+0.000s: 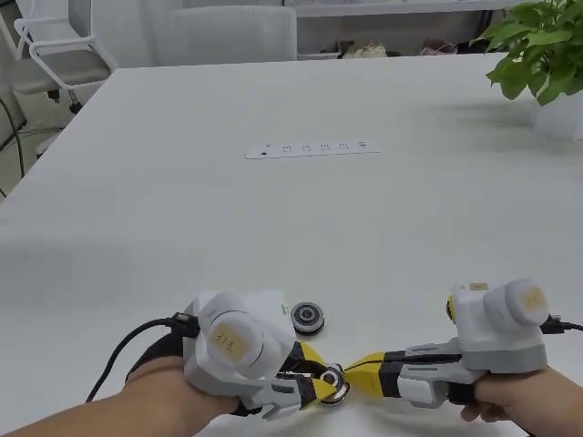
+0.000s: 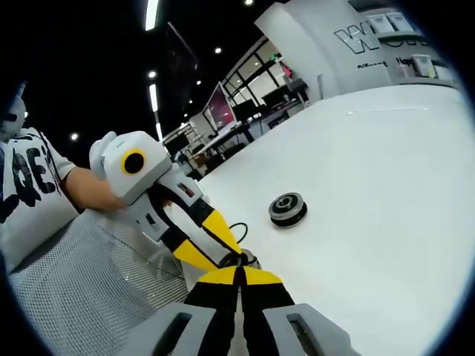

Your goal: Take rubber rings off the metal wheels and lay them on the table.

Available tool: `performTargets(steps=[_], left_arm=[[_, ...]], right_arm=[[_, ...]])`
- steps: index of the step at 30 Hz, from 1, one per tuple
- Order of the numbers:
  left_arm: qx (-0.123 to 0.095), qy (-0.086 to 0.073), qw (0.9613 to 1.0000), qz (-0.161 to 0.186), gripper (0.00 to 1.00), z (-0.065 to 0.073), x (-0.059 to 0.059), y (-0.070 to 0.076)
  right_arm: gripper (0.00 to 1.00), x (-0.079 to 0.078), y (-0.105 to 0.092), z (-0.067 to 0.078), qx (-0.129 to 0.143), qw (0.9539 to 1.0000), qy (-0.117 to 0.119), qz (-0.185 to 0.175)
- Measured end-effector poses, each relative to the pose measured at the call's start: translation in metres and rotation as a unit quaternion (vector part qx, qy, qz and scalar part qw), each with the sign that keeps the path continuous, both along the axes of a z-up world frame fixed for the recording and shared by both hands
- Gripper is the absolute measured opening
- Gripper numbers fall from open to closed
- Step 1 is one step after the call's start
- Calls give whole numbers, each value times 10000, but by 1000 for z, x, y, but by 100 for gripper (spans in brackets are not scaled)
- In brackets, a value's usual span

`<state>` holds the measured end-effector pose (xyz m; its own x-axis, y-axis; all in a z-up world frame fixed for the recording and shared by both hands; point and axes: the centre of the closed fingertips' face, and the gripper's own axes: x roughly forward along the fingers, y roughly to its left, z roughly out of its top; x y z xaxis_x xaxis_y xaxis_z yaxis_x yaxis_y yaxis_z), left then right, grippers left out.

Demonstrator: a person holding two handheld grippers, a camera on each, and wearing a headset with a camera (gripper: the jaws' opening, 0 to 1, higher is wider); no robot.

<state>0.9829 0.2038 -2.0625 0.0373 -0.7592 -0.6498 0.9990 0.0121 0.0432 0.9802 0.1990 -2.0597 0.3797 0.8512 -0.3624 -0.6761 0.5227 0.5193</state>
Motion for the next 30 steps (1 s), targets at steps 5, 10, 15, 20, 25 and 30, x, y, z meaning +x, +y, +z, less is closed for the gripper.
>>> performTargets(steps=[5, 10, 15, 20, 25, 30], left_arm=[[0, 13, 10000, -4, 7, 0, -1, -1], [0, 12, 10000, -5, 7, 0, -1, -2], [-4, 37, 10000, 21, 7, 0, -1, -2], [-10, 37, 10000, 24, 7, 0, -1, -2], [-14, 40, 10000, 36, 7, 0, -2, -2], [-21, 39, 10000, 34, 7, 0, -2, -2]], right_arm=[[0, -3, 5, 1, -2, 9999, -23, 142], [0, -3, 9, 4, 41, 9997, -77, 208], [0, -2, 8, 5, 70, 9998, -86, 184], [0, -2, 8, 6, 80, 9997, -103, 187], [0, -2, 8, 7, 94, 9997, -108, 181], [0, -2, 8, 7, 107, 9997, -111, 174]])
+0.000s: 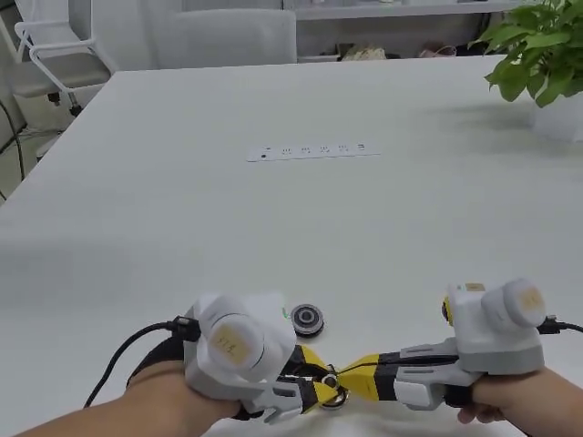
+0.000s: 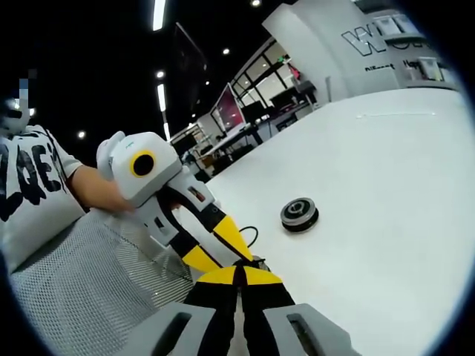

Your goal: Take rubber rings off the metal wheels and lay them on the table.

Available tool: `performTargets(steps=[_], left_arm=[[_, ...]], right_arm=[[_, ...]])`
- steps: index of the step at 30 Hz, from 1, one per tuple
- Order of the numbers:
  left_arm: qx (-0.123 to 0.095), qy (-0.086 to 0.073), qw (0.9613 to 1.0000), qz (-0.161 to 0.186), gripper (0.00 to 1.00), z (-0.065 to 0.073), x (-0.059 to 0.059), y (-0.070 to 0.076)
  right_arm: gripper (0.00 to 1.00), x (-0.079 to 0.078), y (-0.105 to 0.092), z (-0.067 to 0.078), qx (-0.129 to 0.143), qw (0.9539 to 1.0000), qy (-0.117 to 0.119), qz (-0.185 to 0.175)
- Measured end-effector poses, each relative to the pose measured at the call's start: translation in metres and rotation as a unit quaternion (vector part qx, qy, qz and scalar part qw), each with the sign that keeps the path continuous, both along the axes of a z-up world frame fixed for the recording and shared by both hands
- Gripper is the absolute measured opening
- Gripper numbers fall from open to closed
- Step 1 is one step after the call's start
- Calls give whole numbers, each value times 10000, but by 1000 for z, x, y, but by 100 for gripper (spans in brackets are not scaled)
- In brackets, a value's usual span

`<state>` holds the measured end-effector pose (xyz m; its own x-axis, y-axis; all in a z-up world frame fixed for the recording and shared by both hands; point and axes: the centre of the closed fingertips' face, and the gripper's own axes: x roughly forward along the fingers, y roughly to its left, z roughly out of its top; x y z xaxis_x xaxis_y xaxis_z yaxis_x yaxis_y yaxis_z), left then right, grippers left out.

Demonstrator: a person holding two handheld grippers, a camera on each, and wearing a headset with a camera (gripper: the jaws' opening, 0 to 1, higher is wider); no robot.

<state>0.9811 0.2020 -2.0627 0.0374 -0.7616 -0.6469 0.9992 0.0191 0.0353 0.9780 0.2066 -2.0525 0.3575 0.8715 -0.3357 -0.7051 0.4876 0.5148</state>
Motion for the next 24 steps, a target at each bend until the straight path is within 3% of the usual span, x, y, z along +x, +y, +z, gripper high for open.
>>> performTargets(steps=[9, 12, 24], left_arm=[[-10, 10, 10000, -6, 7, 0, 0, 0], [-12, 11, 10000, -4, 7, 0, 0, 0], [-51, -4, 10000, -5, 7, 0, 0, 0]], right_arm=[[0, -1, 2, 2, 65, 10000, 19, 50], [0, -7, 10, 11, 324, 9993, 39, 200], [0, -2, 1, 0, 76, 10000, 11, 33]])
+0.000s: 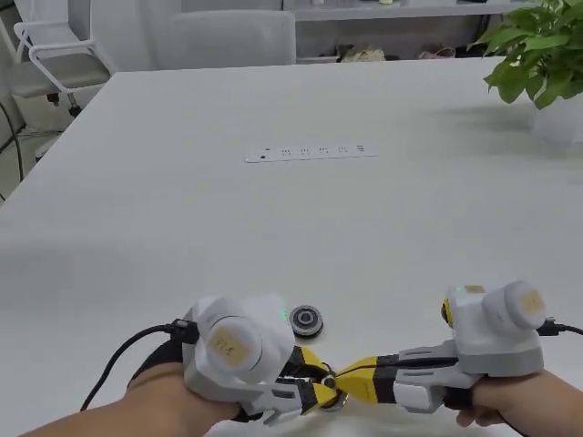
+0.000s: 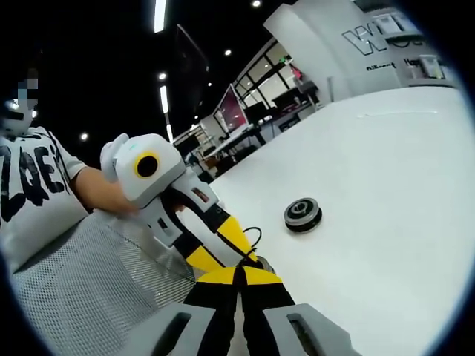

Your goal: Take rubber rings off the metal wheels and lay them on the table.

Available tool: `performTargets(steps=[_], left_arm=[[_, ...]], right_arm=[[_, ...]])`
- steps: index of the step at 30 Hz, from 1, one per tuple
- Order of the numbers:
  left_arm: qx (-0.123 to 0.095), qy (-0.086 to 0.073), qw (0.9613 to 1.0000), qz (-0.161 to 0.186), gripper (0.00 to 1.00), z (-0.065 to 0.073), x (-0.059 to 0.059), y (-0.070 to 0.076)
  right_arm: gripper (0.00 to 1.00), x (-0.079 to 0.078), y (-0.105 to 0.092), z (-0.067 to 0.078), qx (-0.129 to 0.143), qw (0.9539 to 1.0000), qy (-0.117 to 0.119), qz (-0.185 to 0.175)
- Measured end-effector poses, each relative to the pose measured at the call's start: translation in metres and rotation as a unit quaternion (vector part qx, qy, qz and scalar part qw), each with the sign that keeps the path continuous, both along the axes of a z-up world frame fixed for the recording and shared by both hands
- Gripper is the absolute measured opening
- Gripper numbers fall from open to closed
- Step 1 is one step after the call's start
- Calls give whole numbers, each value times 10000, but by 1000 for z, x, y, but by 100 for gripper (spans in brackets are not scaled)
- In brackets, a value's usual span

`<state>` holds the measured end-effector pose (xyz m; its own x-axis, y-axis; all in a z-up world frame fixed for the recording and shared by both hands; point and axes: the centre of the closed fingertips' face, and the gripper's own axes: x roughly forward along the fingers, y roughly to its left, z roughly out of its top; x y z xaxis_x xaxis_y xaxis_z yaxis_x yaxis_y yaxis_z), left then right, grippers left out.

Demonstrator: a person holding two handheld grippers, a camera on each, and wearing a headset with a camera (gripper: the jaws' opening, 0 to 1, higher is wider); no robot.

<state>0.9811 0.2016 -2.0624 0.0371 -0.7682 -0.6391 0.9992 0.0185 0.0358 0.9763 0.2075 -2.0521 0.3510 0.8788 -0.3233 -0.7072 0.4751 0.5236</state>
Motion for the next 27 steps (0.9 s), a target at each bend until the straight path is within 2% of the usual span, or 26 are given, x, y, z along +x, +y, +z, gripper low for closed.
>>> performTargets(steps=[4, 17, 21, 27], left_arm=[[-34, 49, 10000, 13, 7, 0, 0, 0], [55, -21, 9999, -86, 7, 0, 1, -1], [101, -50, 9999, -115, 9, 1, 0, -1], [68, 11, 9999, -77, 14, 6, -1, -2]], right_arm=[[0, 2, -4, -4, -39, 9999, 54, -83], [0, 4, -6, -5, -14, 9999, 74, -148], [0, 5, -6, -4, 9, 9998, 73, -164], [0, 5, -6, -3, 32, 9998, 73, -185]])
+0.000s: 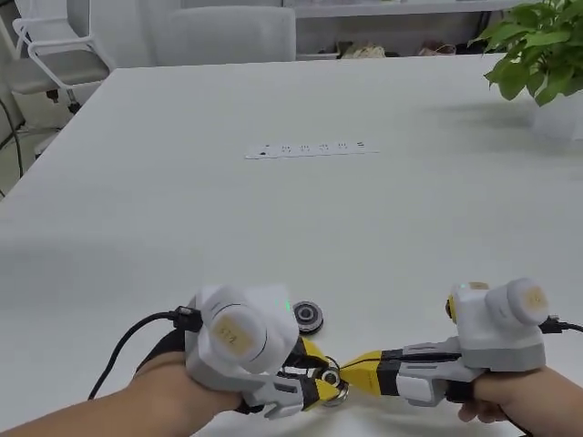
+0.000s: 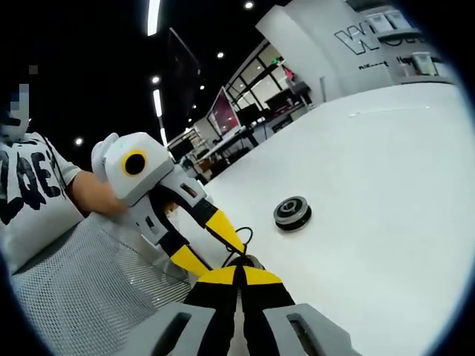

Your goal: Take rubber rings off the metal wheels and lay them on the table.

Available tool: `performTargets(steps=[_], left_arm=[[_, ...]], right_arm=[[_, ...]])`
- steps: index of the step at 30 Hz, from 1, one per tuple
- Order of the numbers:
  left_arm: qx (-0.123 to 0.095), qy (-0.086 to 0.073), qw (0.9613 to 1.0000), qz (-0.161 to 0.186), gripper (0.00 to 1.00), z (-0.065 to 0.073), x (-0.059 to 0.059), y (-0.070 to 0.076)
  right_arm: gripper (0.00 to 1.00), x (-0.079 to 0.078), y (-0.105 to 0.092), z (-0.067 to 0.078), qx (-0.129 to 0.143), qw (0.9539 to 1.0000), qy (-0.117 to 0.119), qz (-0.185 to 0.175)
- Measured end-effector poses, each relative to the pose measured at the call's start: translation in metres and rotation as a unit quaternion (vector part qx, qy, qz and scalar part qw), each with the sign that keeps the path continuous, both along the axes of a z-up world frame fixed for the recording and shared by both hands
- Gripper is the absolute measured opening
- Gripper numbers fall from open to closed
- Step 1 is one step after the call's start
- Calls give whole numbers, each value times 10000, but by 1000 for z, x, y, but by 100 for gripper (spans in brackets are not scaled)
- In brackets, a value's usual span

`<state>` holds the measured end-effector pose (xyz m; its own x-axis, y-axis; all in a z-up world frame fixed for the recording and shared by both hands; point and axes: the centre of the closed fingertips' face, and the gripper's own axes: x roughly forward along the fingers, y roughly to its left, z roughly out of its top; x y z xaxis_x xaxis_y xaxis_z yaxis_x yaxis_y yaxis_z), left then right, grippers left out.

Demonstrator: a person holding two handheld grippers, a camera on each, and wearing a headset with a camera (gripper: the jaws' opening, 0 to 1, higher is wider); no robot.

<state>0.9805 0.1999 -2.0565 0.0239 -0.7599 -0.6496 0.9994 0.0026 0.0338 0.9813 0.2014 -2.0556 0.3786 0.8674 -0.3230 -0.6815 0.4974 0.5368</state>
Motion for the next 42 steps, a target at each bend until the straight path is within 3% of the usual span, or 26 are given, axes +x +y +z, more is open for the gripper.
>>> performTargets(steps=[16, 25, 33, 42], left_arm=[[48, 119, 9999, -13, 24, 13, -6, 6], [-221, 180, 9994, 202, 31, 39, -2, 13], [-327, 240, 9986, 331, 39, 52, -5, 23], [-467, 134, 9976, 494, 48, 66, -2, 37]], right_arm=[[0, -1, 0, 4, 28, 10000, 0, 27], [0, -3, 0, 6, -18, 9999, -17, 109], [0, -5, 1, 9, -76, 9998, -59, 198], [0, -3, 3, 16, -141, 9993, -129, 313]])
